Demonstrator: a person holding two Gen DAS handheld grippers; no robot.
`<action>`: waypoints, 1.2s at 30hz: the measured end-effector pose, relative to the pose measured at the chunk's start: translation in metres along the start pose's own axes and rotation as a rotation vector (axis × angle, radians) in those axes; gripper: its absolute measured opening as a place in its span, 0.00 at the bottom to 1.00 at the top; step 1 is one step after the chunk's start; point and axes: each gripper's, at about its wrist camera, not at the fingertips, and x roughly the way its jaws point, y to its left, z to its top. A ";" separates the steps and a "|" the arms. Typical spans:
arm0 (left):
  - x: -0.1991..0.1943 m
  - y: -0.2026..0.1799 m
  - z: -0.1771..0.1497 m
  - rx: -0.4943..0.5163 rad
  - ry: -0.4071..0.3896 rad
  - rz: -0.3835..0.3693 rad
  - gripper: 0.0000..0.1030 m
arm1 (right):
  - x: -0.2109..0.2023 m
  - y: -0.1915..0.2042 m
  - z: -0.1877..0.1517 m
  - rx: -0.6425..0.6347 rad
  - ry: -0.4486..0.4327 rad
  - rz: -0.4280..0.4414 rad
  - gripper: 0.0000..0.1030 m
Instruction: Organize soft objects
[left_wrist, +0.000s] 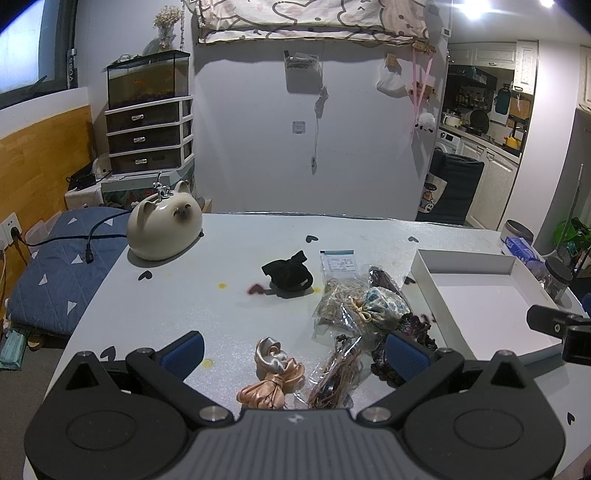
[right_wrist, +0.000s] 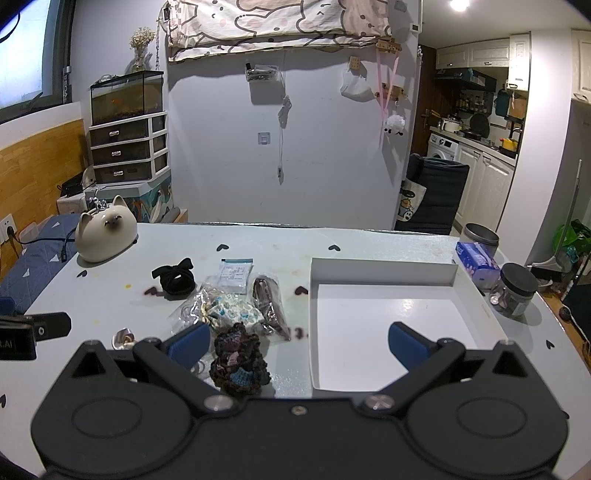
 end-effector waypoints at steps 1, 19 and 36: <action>0.001 -0.001 0.000 0.000 0.000 -0.001 1.00 | -0.001 0.000 0.001 -0.001 -0.001 0.000 1.00; 0.026 0.025 0.024 0.025 -0.063 -0.046 0.99 | 0.023 0.003 0.020 -0.008 -0.055 0.022 1.00; 0.103 0.057 0.002 0.110 0.186 -0.143 0.54 | 0.083 0.025 0.034 -0.095 -0.081 0.000 1.00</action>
